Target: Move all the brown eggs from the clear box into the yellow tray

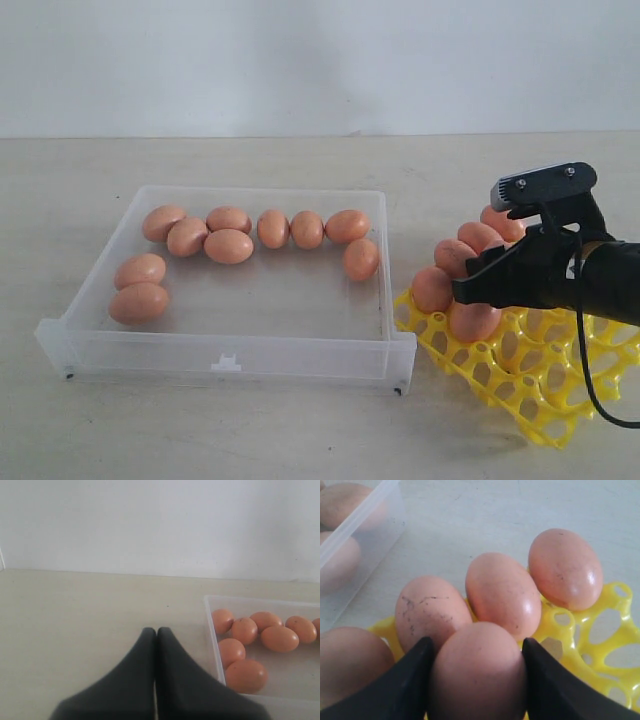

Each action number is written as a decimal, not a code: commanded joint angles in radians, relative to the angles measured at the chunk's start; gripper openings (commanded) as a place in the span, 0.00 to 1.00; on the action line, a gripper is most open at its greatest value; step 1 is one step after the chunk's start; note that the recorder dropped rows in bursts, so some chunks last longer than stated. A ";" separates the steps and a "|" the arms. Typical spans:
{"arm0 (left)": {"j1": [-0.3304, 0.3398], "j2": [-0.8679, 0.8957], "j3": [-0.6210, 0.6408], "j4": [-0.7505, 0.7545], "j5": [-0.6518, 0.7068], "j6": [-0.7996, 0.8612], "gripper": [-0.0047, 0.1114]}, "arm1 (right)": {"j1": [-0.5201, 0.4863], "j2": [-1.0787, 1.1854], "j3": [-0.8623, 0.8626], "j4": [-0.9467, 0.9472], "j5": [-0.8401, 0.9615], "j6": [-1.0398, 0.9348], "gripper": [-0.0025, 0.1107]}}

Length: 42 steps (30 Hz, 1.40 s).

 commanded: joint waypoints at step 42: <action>0.001 0.003 0.003 0.002 -0.006 0.002 0.00 | -0.001 -0.092 -0.013 0.081 0.017 -0.093 0.49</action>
